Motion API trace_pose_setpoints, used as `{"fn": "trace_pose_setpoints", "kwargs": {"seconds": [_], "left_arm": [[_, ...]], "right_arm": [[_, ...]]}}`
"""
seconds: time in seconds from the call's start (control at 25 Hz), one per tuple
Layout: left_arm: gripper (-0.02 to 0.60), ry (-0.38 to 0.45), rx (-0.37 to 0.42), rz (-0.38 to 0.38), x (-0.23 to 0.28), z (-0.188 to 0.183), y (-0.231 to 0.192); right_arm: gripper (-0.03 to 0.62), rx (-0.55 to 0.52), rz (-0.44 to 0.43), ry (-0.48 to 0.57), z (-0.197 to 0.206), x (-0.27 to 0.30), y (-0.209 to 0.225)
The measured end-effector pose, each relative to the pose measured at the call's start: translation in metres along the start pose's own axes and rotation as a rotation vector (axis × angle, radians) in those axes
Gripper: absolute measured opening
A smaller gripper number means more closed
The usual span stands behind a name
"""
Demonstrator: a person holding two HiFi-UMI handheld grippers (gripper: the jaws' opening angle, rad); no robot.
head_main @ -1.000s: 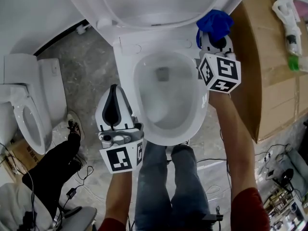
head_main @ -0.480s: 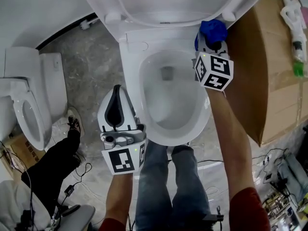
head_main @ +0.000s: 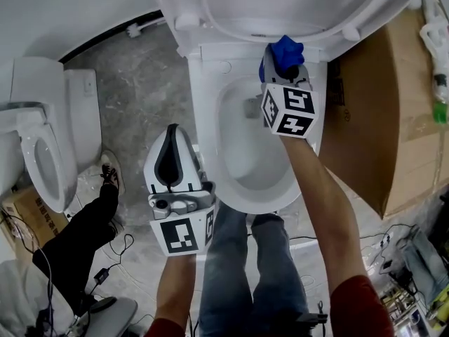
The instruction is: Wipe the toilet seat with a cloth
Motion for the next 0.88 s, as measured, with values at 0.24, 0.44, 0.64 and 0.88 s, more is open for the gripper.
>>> {"fn": "trace_pose_setpoints", "kwargs": {"seconds": [0.24,0.44,0.64,0.88], "left_arm": [[0.015,0.004,-0.003,-0.007,-0.002,-0.003,-0.006],[0.015,0.010,-0.003,-0.012,-0.005,-0.007,-0.009],[0.015,0.003,-0.013,-0.014,-0.010,-0.016,-0.006],[0.015,0.033,-0.016,-0.003,-0.012,-0.057,0.004]], "right_arm": [[0.052,-0.001,-0.049,-0.053,0.007,0.009,-0.021],[0.052,-0.010,-0.075,-0.051,0.003,0.001,-0.028],[0.052,-0.011,-0.110,-0.053,-0.008,-0.017,-0.041],[0.052,-0.018,-0.175,0.020,-0.052,-0.068,-0.065]]}}
Point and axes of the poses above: the fingertips, and each gripper's own axes: x forward along the fingers, y to its right, z out of its underside, the point moved 7 cm from there along -x, backward along the fingers, and after that the axes turned 11 degrees about x, right-handed, at the moved point
